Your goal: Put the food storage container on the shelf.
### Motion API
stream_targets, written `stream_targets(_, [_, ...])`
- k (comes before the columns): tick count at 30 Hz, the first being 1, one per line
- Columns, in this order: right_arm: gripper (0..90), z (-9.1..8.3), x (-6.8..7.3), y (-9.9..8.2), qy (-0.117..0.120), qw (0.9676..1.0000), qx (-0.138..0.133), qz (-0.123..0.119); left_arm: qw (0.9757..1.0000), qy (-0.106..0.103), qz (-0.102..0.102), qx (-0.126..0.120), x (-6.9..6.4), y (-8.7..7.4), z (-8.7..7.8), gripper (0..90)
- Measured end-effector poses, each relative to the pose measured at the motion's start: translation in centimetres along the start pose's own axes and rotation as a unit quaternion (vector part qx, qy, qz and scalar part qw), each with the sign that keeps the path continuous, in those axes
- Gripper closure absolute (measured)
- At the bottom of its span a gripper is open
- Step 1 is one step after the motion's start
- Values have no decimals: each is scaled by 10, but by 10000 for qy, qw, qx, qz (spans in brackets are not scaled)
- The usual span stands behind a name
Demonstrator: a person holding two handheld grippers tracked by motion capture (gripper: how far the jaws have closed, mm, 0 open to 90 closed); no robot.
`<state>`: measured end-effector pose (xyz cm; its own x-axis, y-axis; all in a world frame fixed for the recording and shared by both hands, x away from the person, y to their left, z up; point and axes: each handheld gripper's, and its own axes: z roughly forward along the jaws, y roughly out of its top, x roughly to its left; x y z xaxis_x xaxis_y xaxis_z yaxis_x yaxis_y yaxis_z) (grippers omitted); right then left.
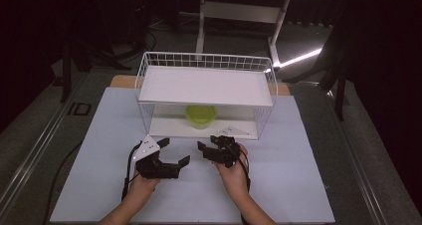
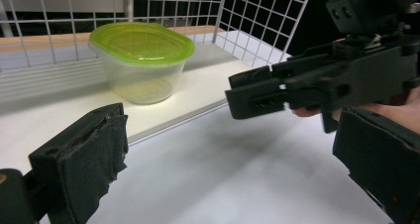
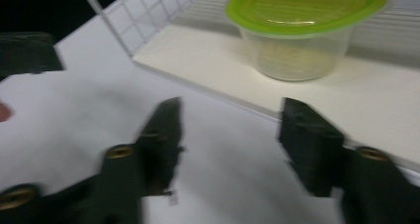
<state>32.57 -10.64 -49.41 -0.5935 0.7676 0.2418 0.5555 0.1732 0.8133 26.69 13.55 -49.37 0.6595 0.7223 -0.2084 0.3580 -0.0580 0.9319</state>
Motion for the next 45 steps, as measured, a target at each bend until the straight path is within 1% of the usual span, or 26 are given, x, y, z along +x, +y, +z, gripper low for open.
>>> stream_targets(2, [297, -6, 1, -1, 41, 10000, -65, -61, 10000, -39, 26, -29, -2, 0, -1, 15])
stream_targets(4, [224, -12, 2, -2, 193, 9997, -156, -65, 10000, -70, 30, -39, -3, -1, -1, 15])
stream_targets(7, [177, -18, 1, -4, 315, 9993, -209, -81, 9999, -107, 43, 18, -5, -3, -1, 15])
stream_targets(8, [172, -20, 1, -5, 302, 9993, -189, -116, 9999, -116, 51, 39, -6, -4, -1, 15])
stream_targets(10, [172, -24, -2, -7, 254, 9995, -158, -120, 9998, -137, 81, 92, -7, -5, -2, 15])
stream_targets(12, [172, -30, -6, -10, 270, 9994, -213, -19, 9997, -178, 120, 146, -8, -6, -5, 15])
stream_targets(14, [172, -35, -9, -12, 251, 9994, -220, -7, 9994, -212, 170, 195, -9, -7, -8, 15])
stream_targets(17, [172, -44, -12, -17, 204, 9995, -230, -97, 9992, -222, 233, 222, -9, -7, -15, 15])
stream_targets(21, [170, -57, -14, -23, 205, 9993, -252, -190, 9990, -255, 245, 256, -8, -9, -23, 15])
stream_targets(24, [156, -66, -13, -26, 209, 9989, -251, -350, 9989, -255, 275, 272, -8, -10, -30, 15])
stream_targets(25, [154, -70, -13, -28, 228, 9986, -240, -412, 9989, -269, 274, 279, -7, -10, -32, 15])
stream_targets(27, [154, -77, -13, -30, 238, 9984, -241, -459, 9988, -273, 262, 295, -7, -11, -36, 15])
stream_targets(29, [153, -87, -14, -34, 268, 9980, -257, -513, 9989, -292, 195, 315, -6, -12, -40, 15])
stream_targets(33, [153, -104, -18, -42, 263, 9981, -239, -506, 9989, -250, 236, 318, -4, -14, -49, 15])
stream_targets(35, [153, -111, -19, -46, 216, 9982, -241, -510, 9989, -230, 272, 313, -3, -16, -53, 15])
stream_targets(38, [154, -120, -23, -50, 260, 9984, -302, -397, 9991, -203, 238, 290, -2, -18, -60, 15])
stream_targets(39, [154, -122, -24, -51, 266, 9985, -321, -351, 9991, -203, 210, 292, -3, -19, -62, 15])
stream_targets(41, [157, -126, -25, -54, 238, 9985, -371, -334, 9991, -201, 210, 313, -3, -21, -66, 15])
stream_targets(45, [157, -129, -26, -59, 177, 9983, -375, -406, 9988, -229, 232, 370, -5, -22, -71, 15])
